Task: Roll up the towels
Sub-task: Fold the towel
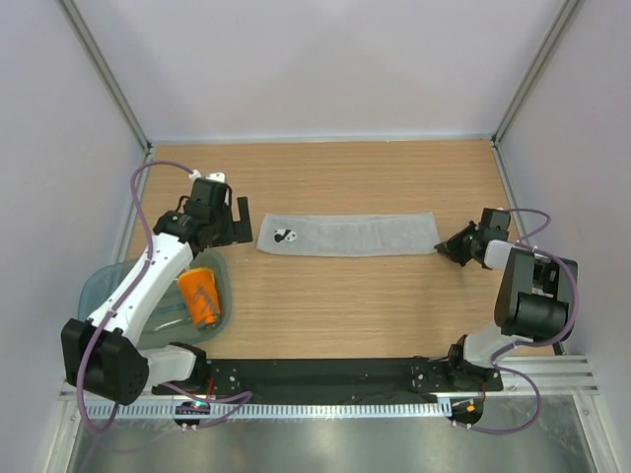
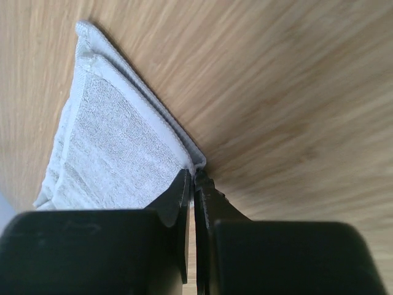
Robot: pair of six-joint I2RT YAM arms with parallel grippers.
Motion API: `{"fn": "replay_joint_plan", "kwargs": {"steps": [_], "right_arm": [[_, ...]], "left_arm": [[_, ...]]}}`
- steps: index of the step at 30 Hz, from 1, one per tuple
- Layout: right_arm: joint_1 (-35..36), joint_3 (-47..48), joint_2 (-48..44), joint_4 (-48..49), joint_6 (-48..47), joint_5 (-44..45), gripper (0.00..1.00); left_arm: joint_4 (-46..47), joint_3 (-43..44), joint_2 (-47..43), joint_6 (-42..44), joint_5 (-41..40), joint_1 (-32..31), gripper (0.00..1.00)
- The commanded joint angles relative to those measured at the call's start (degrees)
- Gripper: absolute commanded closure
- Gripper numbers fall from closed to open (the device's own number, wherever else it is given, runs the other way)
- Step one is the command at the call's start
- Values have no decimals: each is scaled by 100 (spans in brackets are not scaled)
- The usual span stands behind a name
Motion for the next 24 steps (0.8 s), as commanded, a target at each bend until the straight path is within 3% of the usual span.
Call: {"fn": "replay_joint_plan", "kwargs": {"steps": [1, 6, 12, 24], "right_arm": [[-237, 315, -449, -701, -365, 523, 99], [-308, 921, -1257, -1562, -673, 1041, 99], [113, 1746, -1724, -1967, -875, 937, 99], [3160, 3127, -1127, -1845, -1087, 1304, 99]], "left_arm": [[315, -122, -251, -82, 181, 0, 0], [350, -104, -260, -64, 182, 0, 0], [315, -69, -277, -47, 130, 0, 0], [183, -16, -330, -29, -90, 0, 0]]}}
